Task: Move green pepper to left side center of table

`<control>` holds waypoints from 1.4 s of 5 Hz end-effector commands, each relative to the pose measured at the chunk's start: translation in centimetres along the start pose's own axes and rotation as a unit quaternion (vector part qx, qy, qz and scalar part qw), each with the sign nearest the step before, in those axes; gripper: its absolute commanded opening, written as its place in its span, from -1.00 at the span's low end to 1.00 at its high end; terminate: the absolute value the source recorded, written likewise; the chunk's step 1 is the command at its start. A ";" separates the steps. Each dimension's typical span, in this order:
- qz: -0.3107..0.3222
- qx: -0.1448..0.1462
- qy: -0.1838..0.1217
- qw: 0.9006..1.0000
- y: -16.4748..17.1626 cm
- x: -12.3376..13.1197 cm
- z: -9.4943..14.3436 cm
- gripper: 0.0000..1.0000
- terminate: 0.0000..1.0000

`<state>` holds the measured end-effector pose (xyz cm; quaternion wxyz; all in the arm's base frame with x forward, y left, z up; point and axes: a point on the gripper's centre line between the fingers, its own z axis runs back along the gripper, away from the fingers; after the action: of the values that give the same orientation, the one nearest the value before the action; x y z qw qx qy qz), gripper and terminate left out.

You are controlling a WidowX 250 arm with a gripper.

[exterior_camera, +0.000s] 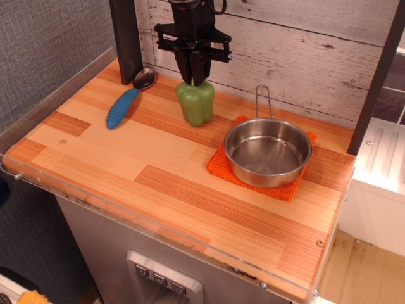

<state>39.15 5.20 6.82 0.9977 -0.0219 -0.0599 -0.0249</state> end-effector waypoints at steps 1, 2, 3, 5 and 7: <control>0.016 0.001 -0.037 0.999 2.3 -0.7 4.9 -1.00 -1.00; 0.046 0.002 -0.042 0.998 5.0 -3.0 6.9 -1.00 -1.00; 0.074 -0.006 -0.049 0.996 7.7 -5.7 8.5 -1.00 -1.00; 0.114 0.010 -0.033 0.993 12.0 -9.5 7.4 -1.00 -1.00; 0.122 0.031 -0.042 0.991 13.6 -8.6 5.3 -1.00 -1.00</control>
<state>30.49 19.44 8.56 0.9914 -0.0121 -0.0761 0.1058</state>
